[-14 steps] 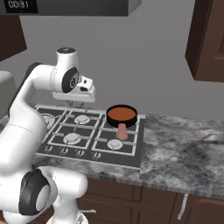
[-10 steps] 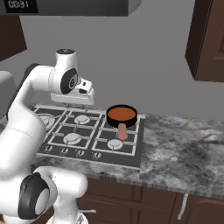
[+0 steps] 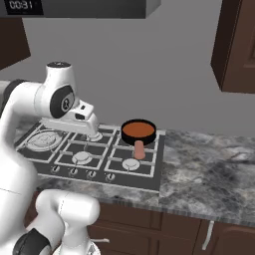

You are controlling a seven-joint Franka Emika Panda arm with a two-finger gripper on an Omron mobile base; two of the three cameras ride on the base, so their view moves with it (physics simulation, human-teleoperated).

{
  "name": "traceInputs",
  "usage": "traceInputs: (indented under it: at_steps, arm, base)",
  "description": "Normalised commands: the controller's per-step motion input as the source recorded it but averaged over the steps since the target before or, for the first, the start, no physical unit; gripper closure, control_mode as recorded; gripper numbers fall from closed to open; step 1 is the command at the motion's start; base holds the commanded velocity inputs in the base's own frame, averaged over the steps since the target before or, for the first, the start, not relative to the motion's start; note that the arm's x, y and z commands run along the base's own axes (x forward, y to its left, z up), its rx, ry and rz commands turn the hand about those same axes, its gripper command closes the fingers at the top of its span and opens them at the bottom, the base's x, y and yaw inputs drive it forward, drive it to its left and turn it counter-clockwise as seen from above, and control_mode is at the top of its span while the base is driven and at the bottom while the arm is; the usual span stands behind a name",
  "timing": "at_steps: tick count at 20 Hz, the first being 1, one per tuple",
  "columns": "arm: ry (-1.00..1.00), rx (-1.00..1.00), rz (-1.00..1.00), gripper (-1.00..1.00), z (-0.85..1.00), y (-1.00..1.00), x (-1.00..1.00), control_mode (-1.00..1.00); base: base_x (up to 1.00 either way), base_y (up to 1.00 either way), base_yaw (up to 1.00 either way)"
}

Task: Retrieve the fish from the fridge and place it on the saucepan with marinade on the stove.

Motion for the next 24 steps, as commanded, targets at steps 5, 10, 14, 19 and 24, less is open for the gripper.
traceInputs:
  at_steps: [5, 10, 14, 19, 24]
  arm:
    - [0.00, 0.00, -0.01, -1.00, 0.00, 0.09, -0.33, 1.00]
    - [0.00, 0.00, 0.00, -1.00, 0.00, 0.00, 0.00, 1.00]
    - [0.00, 0.00, 0.00, -1.00, 0.00, 0.00, 0.00, 1.00]
    - [0.00, 0.00, 0.00, -1.00, 0.00, 0.00, 0.00, 1.00]
    - [0.00, 0.00, 0.00, -1.00, 0.00, 0.00, 0.00, 1.00]
  base:
    - [-0.60, 0.28, 0.03]
    - [-0.61, 1.00, 0.71]
    - [-0.51, 1.00, 0.77]
    - [-0.26, 1.00, 0.42]
    - [0.14, 1.00, -0.07]
